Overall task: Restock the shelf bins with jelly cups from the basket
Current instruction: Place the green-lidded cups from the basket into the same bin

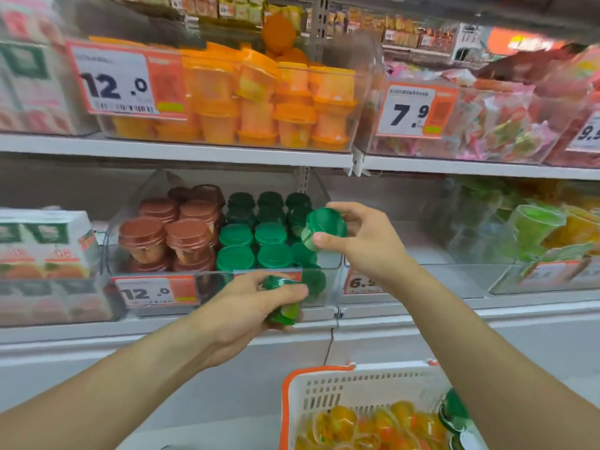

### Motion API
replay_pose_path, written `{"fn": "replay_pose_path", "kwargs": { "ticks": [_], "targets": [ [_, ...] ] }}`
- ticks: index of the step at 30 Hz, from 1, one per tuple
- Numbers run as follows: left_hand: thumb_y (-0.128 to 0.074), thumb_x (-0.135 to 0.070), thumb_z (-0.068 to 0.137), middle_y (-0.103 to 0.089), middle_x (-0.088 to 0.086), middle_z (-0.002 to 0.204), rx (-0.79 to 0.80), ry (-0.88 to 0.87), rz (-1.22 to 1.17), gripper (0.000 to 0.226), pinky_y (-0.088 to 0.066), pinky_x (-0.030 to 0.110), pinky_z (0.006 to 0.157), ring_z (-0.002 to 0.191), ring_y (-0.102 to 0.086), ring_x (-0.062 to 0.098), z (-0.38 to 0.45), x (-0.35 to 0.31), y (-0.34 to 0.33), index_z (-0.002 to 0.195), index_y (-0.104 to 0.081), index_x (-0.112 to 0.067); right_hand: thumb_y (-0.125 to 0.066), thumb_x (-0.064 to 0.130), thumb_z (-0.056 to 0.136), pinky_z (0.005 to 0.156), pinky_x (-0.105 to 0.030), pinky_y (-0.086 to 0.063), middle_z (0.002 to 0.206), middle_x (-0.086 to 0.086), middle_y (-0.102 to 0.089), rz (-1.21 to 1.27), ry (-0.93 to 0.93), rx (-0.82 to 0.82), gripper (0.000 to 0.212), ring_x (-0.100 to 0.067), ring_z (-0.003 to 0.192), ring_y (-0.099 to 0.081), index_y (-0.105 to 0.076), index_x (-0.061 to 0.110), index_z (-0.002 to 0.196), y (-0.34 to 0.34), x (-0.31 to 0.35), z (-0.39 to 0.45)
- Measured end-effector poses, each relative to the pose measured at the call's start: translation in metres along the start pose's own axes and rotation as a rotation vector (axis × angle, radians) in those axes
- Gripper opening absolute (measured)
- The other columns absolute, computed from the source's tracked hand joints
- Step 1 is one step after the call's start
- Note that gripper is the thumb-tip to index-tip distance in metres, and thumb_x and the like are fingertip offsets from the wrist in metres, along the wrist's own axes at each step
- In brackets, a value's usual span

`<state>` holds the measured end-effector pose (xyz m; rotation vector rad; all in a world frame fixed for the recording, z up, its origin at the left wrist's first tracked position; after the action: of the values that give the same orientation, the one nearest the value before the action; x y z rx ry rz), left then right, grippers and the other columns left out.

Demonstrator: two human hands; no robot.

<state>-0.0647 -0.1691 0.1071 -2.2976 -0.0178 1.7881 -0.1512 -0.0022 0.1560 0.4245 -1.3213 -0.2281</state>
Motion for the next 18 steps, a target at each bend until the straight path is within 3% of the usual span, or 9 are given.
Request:
{"fn": "replay_pose_path", "kwargs": {
  "ticks": [5,9,14,18],
  "targets": [
    [-0.078,-0.006,0.081,-0.069,0.021,0.088,-0.062,0.012,0.032,0.037,-0.057,0.034,0.062,0.082,-0.068,0.031,0.001,0.008,0.011,0.113,-0.060,-0.002,-0.075,0.035,0.086,0.111,-0.036,-0.037,0.143,-0.001,-0.052,-0.654,0.167,0.138,0.067,-0.023,0.131,-0.047,-0.045,0.025,0.145,-0.024,0.020,0.044],
    [-0.081,-0.008,0.078,-0.072,0.022,0.094,-0.048,0.031,0.065,0.037,-0.057,0.032,0.063,0.082,-0.069,0.028,0.004,0.009,0.010,0.111,-0.063,-0.006,-0.072,0.036,0.089,0.111,-0.052,-0.021,0.141,-0.003,-0.054,-1.124,0.173,0.320,0.067,-0.030,0.133,-0.042,-0.041,0.026,0.147,-0.044,0.024,0.065],
    [-0.085,-0.013,0.075,-0.071,0.010,0.095,-0.068,0.049,0.168,0.043,-0.056,0.030,0.071,0.078,-0.065,0.018,0.008,0.012,0.009,0.112,-0.062,-0.015,-0.073,0.042,0.086,0.113,-0.058,-0.014,0.137,-0.003,-0.051,-1.253,0.117,0.414,0.065,-0.028,0.132,-0.044,-0.044,0.029,0.143,-0.049,0.014,0.078],
    [-0.087,-0.017,0.072,-0.070,0.008,0.101,-0.087,0.053,0.205,0.047,-0.059,0.031,0.075,0.087,-0.068,0.022,0.012,0.017,0.011,0.111,-0.063,-0.021,-0.070,0.047,0.087,0.114,-0.060,-0.011,0.144,-0.001,-0.050,-1.269,0.120,0.403,0.067,-0.028,0.136,-0.042,-0.042,0.032,0.146,-0.051,0.008,0.084]
  ]
}}
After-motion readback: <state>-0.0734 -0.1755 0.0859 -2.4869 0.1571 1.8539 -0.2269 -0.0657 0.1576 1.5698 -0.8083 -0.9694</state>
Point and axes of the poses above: each hand's wrist, its own z-axis towards the middle knuckle, its own y-axis out of the back of the hand, x = y × z, the point moved 5 cm from there along z, towards the middle knuckle
